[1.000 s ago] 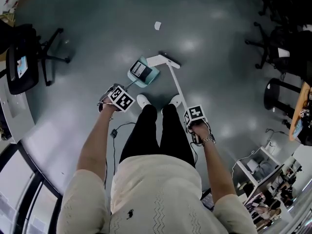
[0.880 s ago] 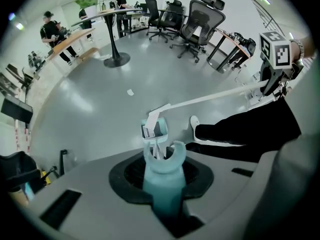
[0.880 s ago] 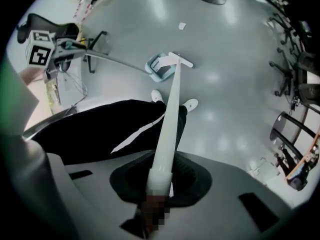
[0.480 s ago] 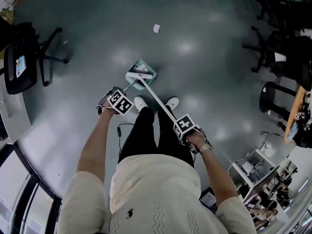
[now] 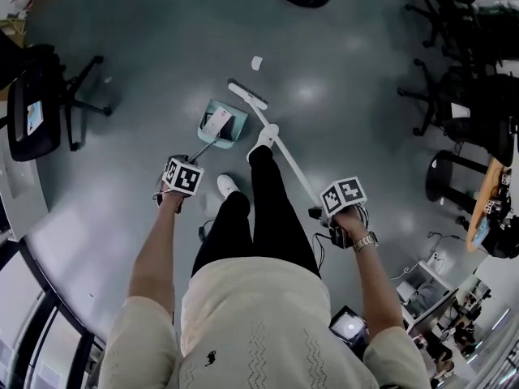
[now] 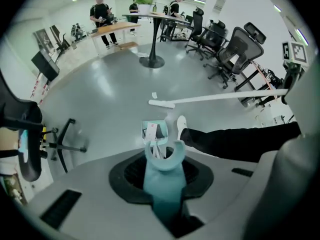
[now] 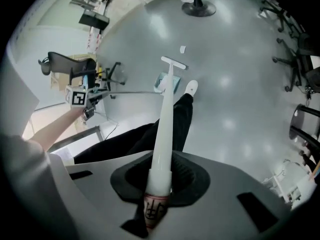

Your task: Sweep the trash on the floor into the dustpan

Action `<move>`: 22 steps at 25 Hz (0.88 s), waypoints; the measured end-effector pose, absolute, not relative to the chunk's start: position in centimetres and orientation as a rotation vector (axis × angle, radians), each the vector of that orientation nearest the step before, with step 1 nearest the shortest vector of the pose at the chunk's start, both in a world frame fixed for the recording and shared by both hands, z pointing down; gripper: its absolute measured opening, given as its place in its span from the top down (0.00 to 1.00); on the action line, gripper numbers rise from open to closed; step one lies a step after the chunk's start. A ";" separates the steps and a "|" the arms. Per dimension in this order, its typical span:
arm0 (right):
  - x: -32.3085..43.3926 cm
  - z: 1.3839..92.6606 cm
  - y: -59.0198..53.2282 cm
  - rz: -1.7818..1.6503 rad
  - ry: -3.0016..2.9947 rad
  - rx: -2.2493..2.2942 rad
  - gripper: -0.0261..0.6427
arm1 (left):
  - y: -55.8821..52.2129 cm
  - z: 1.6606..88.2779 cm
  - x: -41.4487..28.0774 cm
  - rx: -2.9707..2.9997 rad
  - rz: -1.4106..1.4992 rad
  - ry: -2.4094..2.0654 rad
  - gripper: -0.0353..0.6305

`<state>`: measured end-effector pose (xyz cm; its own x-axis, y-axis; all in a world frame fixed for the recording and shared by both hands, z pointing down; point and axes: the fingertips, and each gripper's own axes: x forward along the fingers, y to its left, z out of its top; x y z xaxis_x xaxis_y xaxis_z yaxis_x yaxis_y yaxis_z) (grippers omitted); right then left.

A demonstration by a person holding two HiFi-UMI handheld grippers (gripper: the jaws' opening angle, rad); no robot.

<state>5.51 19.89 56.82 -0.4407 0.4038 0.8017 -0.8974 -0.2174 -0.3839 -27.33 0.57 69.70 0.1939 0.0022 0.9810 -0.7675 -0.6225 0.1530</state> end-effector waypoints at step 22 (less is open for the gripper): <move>30.7 66.9 -8.3 1.087 -0.915 0.526 0.86 | -18.8 70.0 -13.7 1.745 1.581 -0.686 0.81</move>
<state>30.69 -8.26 66.91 0.1696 0.5185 0.8381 -0.9145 0.3998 -0.0623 -13.72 -18.77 70.02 0.1248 0.0574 0.9905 -0.7626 -0.6331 0.1328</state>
